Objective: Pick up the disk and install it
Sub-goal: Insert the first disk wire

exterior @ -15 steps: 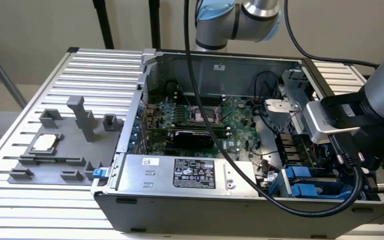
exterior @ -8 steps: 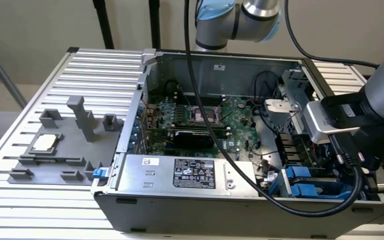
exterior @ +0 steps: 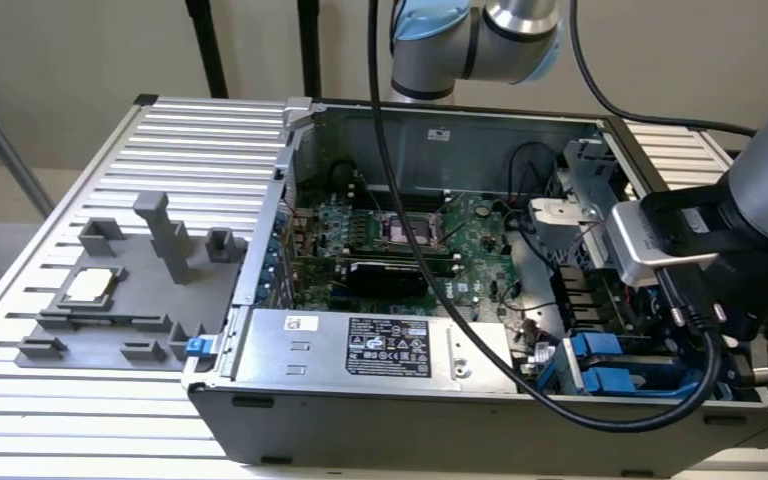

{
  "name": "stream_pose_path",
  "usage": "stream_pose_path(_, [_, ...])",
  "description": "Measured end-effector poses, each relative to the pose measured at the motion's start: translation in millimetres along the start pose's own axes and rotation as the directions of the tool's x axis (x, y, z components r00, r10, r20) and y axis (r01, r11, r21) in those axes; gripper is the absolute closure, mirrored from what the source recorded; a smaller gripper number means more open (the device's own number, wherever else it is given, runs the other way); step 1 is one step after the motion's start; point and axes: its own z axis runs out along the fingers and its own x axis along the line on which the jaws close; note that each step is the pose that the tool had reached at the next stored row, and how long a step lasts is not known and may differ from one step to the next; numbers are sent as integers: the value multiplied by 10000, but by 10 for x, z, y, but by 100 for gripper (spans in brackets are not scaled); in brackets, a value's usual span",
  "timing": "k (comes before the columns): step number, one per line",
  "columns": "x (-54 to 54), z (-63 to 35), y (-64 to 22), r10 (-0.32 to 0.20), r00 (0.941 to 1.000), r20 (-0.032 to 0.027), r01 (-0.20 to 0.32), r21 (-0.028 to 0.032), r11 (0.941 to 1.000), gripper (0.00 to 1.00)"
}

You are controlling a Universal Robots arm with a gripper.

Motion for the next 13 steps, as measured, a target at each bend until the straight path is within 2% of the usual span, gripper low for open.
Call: stream_pose_path(13, [-13,32,6,39,9999,-106,-39,5,10000,83])
